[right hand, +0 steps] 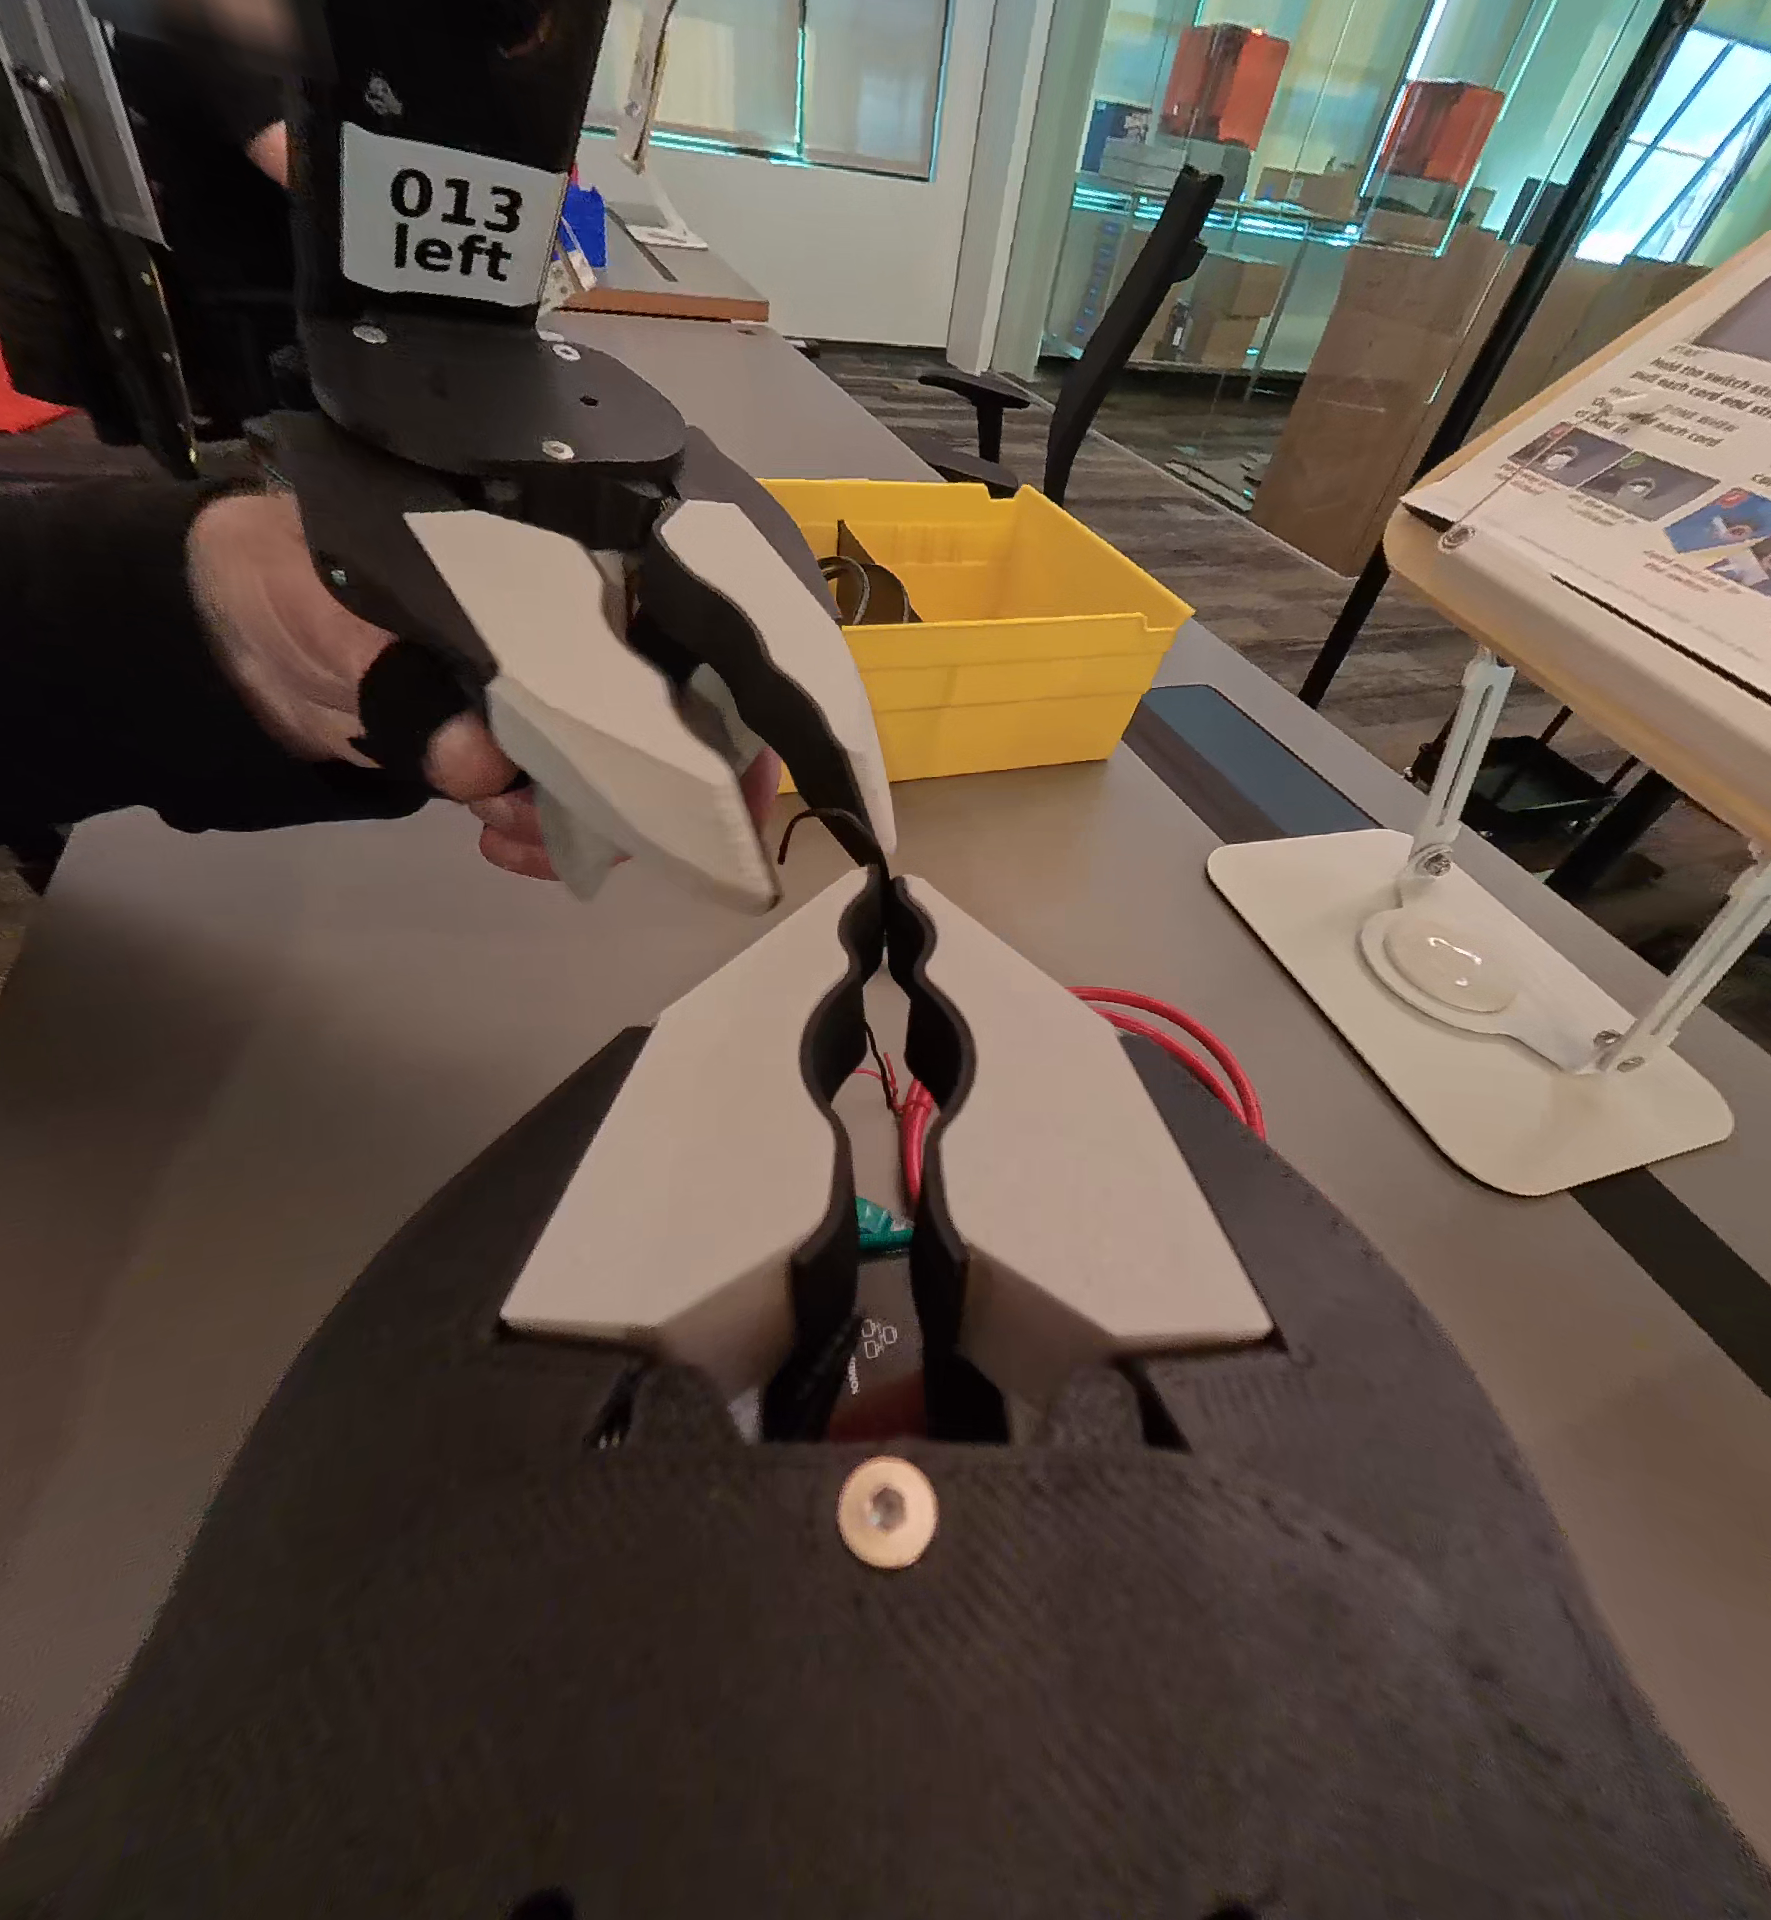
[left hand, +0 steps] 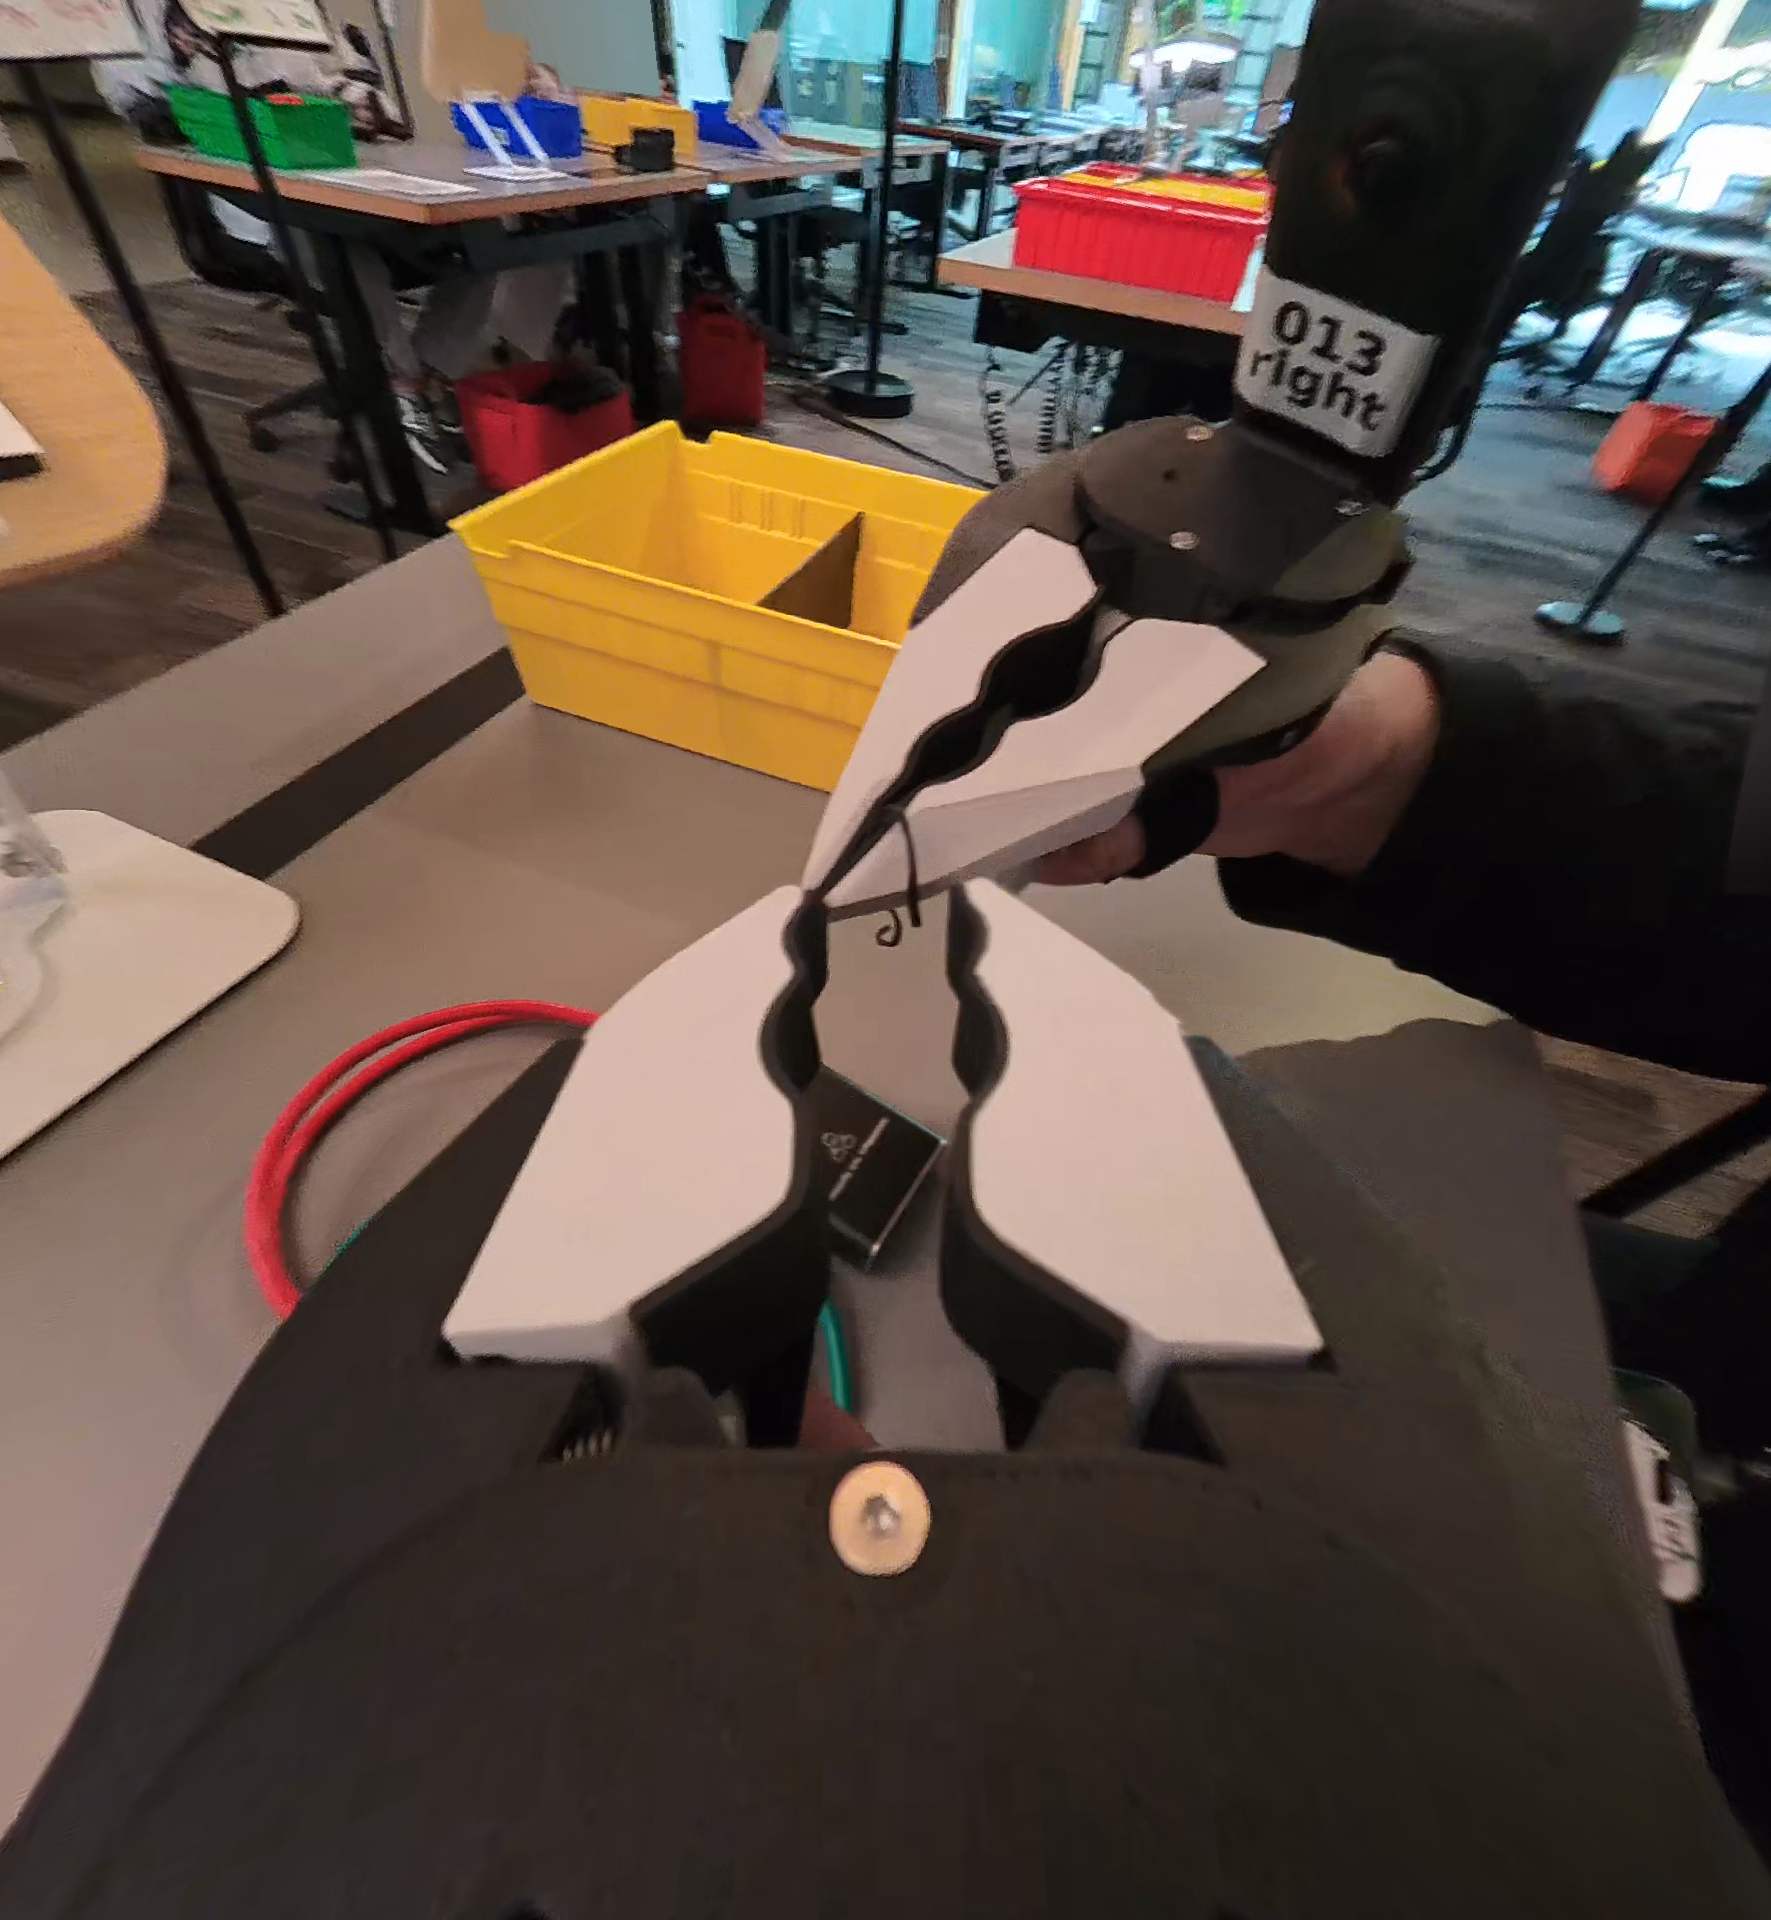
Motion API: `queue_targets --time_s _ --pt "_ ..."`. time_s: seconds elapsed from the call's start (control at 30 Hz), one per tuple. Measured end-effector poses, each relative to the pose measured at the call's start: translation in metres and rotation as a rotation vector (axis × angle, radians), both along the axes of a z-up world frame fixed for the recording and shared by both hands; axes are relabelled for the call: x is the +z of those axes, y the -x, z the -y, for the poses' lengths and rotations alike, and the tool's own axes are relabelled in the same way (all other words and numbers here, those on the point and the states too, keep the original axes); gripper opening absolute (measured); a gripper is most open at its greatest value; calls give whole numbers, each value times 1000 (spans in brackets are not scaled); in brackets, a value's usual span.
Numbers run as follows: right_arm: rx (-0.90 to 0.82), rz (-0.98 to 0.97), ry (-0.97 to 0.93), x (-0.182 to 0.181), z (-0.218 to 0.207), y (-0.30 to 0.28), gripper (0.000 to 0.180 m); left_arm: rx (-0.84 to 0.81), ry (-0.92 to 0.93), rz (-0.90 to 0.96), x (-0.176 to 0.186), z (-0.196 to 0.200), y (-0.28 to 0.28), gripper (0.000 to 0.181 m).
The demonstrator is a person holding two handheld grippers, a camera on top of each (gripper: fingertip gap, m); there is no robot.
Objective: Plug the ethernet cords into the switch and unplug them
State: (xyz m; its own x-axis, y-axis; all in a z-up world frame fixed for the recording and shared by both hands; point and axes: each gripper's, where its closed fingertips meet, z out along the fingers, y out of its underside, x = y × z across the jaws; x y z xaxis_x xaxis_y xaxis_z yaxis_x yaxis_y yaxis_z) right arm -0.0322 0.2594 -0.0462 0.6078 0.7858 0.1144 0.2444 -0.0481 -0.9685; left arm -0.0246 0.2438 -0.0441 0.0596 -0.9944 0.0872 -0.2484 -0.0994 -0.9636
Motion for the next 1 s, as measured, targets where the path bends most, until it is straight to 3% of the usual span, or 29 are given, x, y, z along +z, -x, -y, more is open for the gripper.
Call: queue_targets --time_s 0.03,0.4,0.73,0.9,1.0 --pt "1 4 -7 1 1 0 0 13 -15 7 1 -2 1 13" --pt "5 13 -2 -2 1 5 0 -2 -17 31 2 -4 6 1" --pt "11 -8 15 -4 1 4 0 -38 -75 -17 -8 -1 8 1" --pt "-26 -134 118 -6 -6 7 0 -59 -96 -85 -24 0 11 1" --pt "-7 -108 139 -11 -4 12 0 -68 -103 -114 -28 -3 20 1"
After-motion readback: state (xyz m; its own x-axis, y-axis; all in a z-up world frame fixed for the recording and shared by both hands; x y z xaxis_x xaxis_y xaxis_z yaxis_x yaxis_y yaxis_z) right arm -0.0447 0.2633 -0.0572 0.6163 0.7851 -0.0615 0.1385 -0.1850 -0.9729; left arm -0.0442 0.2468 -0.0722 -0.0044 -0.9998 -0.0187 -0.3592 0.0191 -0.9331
